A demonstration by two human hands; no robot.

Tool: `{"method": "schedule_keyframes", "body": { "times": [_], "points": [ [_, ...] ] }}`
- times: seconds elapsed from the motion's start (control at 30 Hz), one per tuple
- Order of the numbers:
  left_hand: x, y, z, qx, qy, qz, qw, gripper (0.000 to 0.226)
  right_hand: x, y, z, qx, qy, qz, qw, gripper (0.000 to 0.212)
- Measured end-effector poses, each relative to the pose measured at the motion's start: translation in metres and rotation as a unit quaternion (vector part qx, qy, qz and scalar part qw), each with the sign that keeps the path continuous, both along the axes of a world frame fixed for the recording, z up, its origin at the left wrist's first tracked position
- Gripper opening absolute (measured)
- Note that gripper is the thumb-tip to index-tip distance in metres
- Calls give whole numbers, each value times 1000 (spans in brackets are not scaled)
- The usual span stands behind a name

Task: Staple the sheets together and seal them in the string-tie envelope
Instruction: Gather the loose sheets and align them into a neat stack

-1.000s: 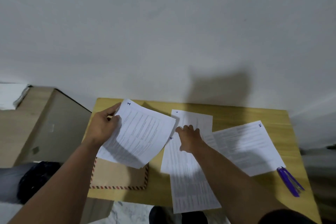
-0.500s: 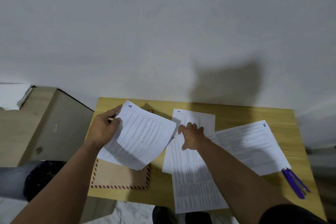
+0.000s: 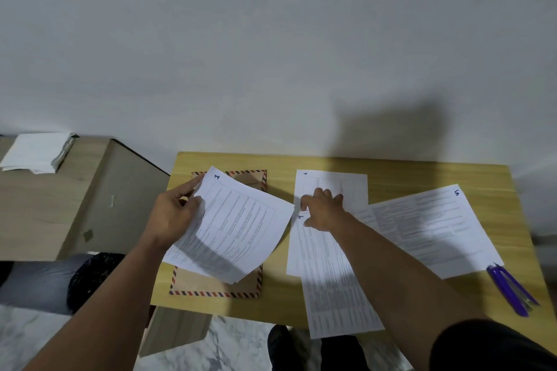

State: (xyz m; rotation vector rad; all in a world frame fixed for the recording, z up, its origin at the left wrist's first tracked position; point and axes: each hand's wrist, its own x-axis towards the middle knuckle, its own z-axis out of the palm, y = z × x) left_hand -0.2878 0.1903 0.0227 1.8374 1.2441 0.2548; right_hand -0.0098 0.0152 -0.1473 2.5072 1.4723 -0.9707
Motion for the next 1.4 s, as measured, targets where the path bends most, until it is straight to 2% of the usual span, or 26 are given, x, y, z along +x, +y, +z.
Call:
{"method": "schedule_keyframes", "body": {
  "times": [0.17,0.27,0.5,0.67,0.8,1.07,1.2,1.4],
  "points": [
    [-2,-3,5,6,-10,1,1000,48,4,7,-1,-18,-8,3,1000,22],
    [-2,-3,6,11,-7,-5,1000,48,4,11,6,-2,-3,-14,1000,21],
    [0,-13,27,5,-41,-21,999,50,14,14,70,123,65,-32,990,19],
    [-17,-17,56,31,-94,-52,994,54,13,8,140,240,131,-50,961,9],
    [-35,-11,80,68,-121,-60,989,53,-1,4,205,274,147,-106,944,10],
    [-44,-24,143,151,-161,-136,966,50,-49,15,325,402,179,-187,878,7],
    [-48,-27,157,169,-190,-152,955,52,-79,17,357,412,226,-201,859,10],
    [-53,-32,166,177,-219,-154,947,53,-111,18,372,399,295,-198,845,11]
  ]
}}
